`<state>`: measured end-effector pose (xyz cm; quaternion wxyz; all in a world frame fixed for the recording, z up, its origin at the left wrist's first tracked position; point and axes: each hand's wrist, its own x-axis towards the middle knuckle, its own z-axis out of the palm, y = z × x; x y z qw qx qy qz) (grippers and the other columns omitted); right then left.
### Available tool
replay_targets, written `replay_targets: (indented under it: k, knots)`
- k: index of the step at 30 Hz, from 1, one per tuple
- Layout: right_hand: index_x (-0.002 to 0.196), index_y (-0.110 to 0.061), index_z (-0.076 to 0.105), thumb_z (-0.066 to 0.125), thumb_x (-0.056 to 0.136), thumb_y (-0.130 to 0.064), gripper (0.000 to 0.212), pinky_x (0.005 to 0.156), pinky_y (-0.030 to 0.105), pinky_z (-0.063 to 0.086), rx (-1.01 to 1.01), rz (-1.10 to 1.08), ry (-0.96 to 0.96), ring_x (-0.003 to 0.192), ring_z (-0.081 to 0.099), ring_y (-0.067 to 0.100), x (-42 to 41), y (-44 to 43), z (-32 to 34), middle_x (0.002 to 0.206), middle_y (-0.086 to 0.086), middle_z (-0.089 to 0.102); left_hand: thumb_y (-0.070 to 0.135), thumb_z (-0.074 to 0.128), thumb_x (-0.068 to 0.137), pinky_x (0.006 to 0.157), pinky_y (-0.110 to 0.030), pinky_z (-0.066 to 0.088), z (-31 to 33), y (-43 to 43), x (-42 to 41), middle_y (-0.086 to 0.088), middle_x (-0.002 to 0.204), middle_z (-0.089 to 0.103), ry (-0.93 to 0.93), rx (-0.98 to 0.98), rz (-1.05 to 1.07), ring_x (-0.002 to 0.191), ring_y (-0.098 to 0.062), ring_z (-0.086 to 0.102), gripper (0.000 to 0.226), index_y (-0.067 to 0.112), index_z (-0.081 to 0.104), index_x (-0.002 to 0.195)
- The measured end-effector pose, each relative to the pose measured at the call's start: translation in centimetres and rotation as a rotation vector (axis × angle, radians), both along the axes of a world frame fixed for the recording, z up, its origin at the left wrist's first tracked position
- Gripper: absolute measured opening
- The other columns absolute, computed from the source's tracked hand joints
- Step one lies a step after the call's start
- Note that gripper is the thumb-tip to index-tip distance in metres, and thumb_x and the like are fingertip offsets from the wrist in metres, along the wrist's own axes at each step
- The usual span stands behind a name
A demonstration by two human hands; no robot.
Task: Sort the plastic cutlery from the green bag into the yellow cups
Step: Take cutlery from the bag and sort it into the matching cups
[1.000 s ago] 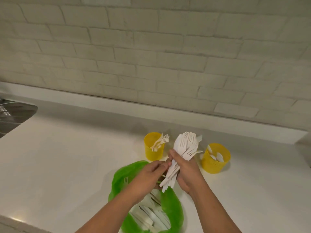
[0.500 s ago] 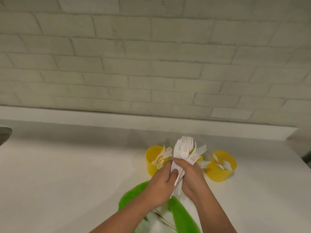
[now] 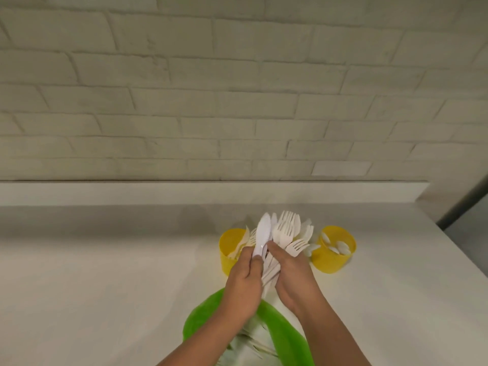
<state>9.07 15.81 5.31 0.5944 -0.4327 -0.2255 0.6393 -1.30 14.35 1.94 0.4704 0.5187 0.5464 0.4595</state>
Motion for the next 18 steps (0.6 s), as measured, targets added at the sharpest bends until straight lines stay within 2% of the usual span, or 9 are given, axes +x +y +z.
replay_targets:
  k: [3, 6, 9, 11, 13, 14, 16, 18]
  knots:
    - [0.120, 0.001, 0.066, 0.053, 0.099, 0.005, 0.025, 0.091, 0.047, 0.058, -0.019, -0.010, -0.004, 0.109, 0.071, 0.041, 0.2, 0.1, 0.3, 0.113, 0.024, 0.074, 0.019, 0.043, 0.108, 0.076, -0.015, 0.047, 0.4, 0.3, 0.3, -0.013, 0.101, 0.067, -0.118, -0.078, -0.009, 0.087, -0.014, 0.063, 0.019, 0.019, 0.062, 0.107]
    - [0.126, -0.003, 0.064, 0.052, 0.101, 0.004, 0.029, 0.080, 0.036, 0.062, -0.017, 0.012, -0.013, 0.104, 0.074, 0.032, 0.4, 0.1, 0.6, 0.113, 0.018, 0.076, 0.027, 0.044, 0.109, 0.080, -0.020, 0.047, 0.4, 0.6, 0.9, -0.021, 0.103, 0.065, -0.145, -0.090, -0.024, 0.089, -0.012, 0.060, 0.022, 0.011, 0.059, 0.109]
    - [0.123, -0.003, 0.065, 0.053, 0.101, 0.001, 0.025, 0.074, 0.031, 0.062, 0.013, 0.031, -0.028, 0.100, 0.075, 0.029, 1.1, 0.2, 1.2, 0.110, 0.016, 0.077, 0.032, 0.049, 0.108, 0.077, -0.019, 0.048, 0.8, 0.7, 1.9, -0.006, 0.090, 0.063, -0.176, -0.071, -0.001, 0.085, -0.010, 0.059, 0.026, 0.008, 0.059, 0.104]
    - [0.114, -0.004, 0.065, 0.055, 0.102, -0.002, 0.016, 0.067, 0.031, 0.061, -0.006, 0.033, -0.052, 0.084, 0.077, 0.024, 2.4, 0.5, 1.4, 0.095, 0.012, 0.077, 0.035, 0.052, 0.106, 0.071, -0.027, 0.049, 1.1, 1.0, 2.4, -0.003, 0.083, 0.060, -0.175, -0.074, -0.002, 0.077, -0.013, 0.058, 0.023, 0.014, 0.061, 0.103]
    - [0.101, -0.007, 0.062, 0.056, 0.102, -0.006, 0.006, 0.056, 0.034, 0.057, -0.045, 0.042, -0.092, 0.061, 0.068, 0.021, 4.3, 0.9, 1.8, 0.077, 0.008, 0.066, 0.037, 0.051, 0.107, 0.053, -0.029, 0.042, 1.5, 1.3, 2.7, -0.001, 0.073, 0.054, -0.190, -0.118, 0.037, 0.061, -0.015, 0.051, 0.022, 0.019, 0.057, 0.095]
    - [0.098, -0.007, 0.059, 0.056, 0.103, -0.008, 0.006, 0.055, 0.036, 0.054, -0.050, 0.062, -0.109, 0.055, 0.061, 0.022, 5.6, 1.1, 2.0, 0.073, 0.008, 0.059, 0.034, 0.048, 0.108, 0.046, -0.028, 0.036, 1.8, 1.5, 2.9, 0.000, 0.069, 0.050, -0.198, -0.138, 0.065, 0.054, -0.016, 0.045, 0.024, 0.015, 0.055, 0.095]
    - [0.096, -0.008, 0.056, 0.057, 0.103, -0.011, 0.008, 0.055, 0.039, 0.050, -0.029, 0.125, -0.119, 0.049, 0.052, 0.025, 8.1, 1.7, 2.5, 0.071, 0.009, 0.053, 0.030, 0.043, 0.110, 0.042, -0.027, 0.030, 2.4, 1.8, 3.0, 0.000, 0.065, 0.050, -0.240, -0.144, 0.078, 0.048, -0.019, 0.040, 0.028, 0.004, 0.051, 0.102]
    - [0.097, -0.010, 0.054, 0.059, 0.102, -0.012, 0.007, 0.049, 0.033, 0.043, 0.011, 0.195, -0.121, 0.043, 0.042, 0.023, 10.7, 2.2, 3.5, 0.072, 0.010, 0.049, 0.028, 0.041, 0.111, 0.039, -0.025, 0.031, 3.2, 1.6, 3.5, -0.003, 0.064, 0.052, -0.345, -0.132, 0.045, 0.048, -0.023, 0.040, 0.029, 0.001, 0.052, 0.107]
